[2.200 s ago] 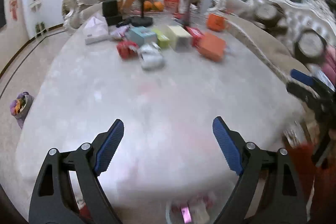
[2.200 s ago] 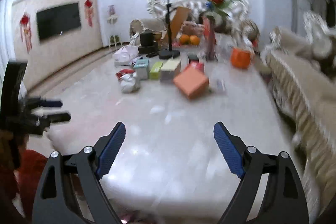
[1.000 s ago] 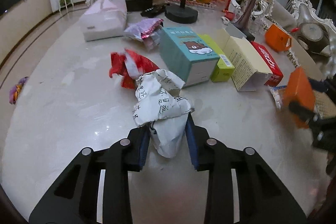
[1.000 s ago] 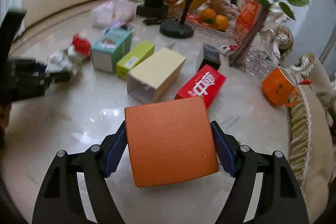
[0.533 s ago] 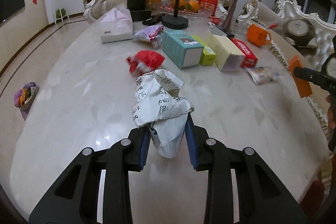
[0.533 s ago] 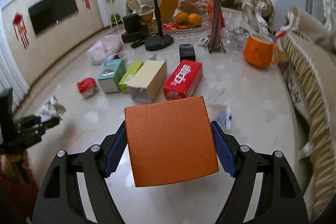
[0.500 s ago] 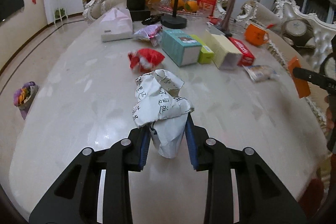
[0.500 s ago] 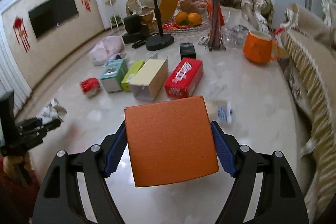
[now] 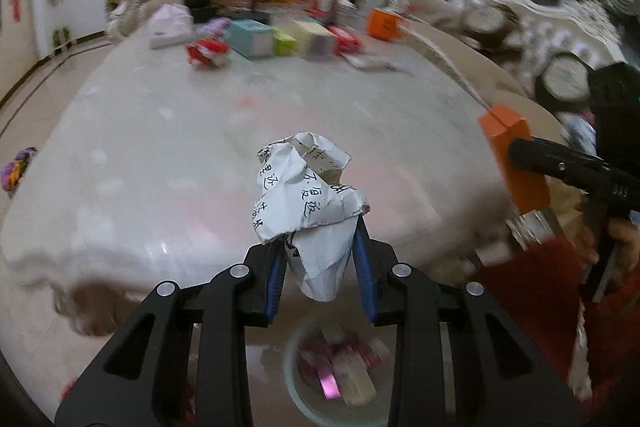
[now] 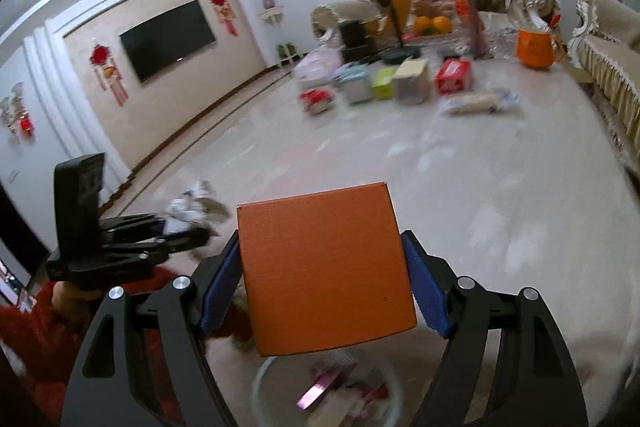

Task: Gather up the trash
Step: 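Carry paper bag and orange box over the wastebasket and open both grippers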

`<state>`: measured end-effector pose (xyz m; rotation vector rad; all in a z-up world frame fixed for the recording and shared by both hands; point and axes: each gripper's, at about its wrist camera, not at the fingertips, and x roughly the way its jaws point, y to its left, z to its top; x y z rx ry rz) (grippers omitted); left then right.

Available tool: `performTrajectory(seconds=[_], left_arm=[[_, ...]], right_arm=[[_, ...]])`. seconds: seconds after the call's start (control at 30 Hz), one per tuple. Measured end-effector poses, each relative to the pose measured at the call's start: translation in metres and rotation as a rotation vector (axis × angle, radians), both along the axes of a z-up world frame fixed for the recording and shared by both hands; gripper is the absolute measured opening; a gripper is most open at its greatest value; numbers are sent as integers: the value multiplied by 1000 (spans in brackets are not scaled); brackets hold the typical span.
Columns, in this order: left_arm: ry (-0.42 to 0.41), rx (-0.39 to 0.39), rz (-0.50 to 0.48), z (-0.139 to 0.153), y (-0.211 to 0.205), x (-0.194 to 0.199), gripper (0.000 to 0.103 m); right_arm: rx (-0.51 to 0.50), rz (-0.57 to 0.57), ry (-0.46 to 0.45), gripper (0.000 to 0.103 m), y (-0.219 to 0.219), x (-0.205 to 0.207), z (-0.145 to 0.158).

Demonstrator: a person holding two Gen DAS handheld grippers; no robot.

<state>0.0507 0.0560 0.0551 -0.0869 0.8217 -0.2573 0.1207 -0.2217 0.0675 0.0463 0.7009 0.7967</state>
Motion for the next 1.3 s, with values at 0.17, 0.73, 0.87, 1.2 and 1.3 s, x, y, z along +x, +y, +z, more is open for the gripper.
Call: performTrajectory(seconds=[0.17,0.73,0.87,1.2,1.3], left_arm=[[82,13,-94,-23,-25,-49,31],[422,55,-152,-160,-61,-51,40],[422,103,-115,-161,-60,-51,73],[397,122,-72,-153,-52,-51,73],[391,131,-77,-152,-54,-51,73]], right_arm=[[1,9,79,73,-6,-58,-22],[-196,-21,332,74,26,-70,-157],[-283,-3,335,80,34,-72,-169],[-293,-59,322,82,20,-76,-170],[-284,-62,320,82,21,-76,-169]])
